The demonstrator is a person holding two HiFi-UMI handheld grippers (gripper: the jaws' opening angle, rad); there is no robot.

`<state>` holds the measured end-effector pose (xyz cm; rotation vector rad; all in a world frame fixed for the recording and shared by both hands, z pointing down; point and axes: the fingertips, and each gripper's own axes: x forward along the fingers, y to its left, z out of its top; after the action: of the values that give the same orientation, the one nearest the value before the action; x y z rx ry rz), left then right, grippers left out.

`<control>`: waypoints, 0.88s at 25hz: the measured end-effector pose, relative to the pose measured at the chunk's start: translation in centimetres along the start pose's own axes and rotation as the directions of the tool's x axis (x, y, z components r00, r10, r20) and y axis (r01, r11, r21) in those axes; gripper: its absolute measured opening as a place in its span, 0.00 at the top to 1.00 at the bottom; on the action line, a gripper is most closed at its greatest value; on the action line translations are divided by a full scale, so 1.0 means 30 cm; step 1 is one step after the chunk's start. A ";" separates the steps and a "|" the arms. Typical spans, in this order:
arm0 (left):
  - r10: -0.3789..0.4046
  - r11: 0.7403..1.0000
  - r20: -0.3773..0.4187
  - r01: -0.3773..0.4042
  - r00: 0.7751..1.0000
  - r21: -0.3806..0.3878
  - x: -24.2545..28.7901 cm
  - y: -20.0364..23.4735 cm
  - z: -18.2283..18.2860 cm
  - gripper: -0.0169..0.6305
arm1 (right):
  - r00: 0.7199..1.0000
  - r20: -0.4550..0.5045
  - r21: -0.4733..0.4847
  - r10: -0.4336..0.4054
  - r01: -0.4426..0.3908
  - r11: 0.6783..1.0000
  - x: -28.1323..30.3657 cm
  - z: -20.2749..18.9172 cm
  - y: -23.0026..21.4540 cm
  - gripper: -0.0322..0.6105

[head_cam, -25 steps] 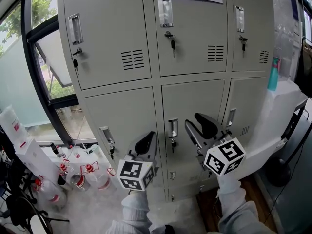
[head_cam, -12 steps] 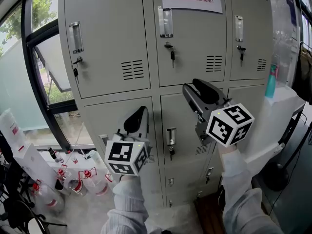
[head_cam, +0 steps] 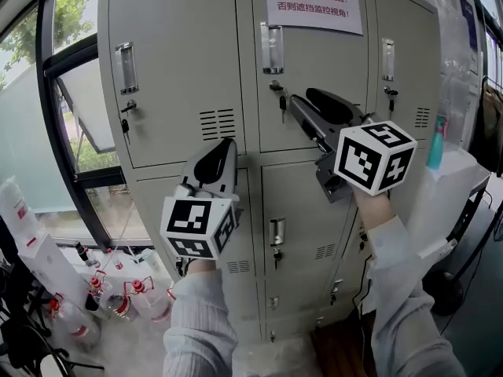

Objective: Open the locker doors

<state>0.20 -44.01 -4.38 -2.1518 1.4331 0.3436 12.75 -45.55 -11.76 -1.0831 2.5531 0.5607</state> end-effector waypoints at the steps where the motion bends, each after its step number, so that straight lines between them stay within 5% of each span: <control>1: -0.003 1.000 0.007 0.003 1.000 0.003 0.010 0.006 0.013 0.95 | 1.000 0.001 0.001 0.004 -0.004 1.000 0.015 0.015 -0.003 0.71; 22: -0.025 0.997 0.110 0.017 0.994 0.073 0.113 0.113 0.161 0.95 | 0.995 -0.103 -0.016 -0.019 0.018 1.000 0.348 0.150 -0.029 0.71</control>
<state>-1.14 -44.99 -10.99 -2.0554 1.3403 0.3915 7.02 -50.42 -20.34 -1.1682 2.6276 0.5332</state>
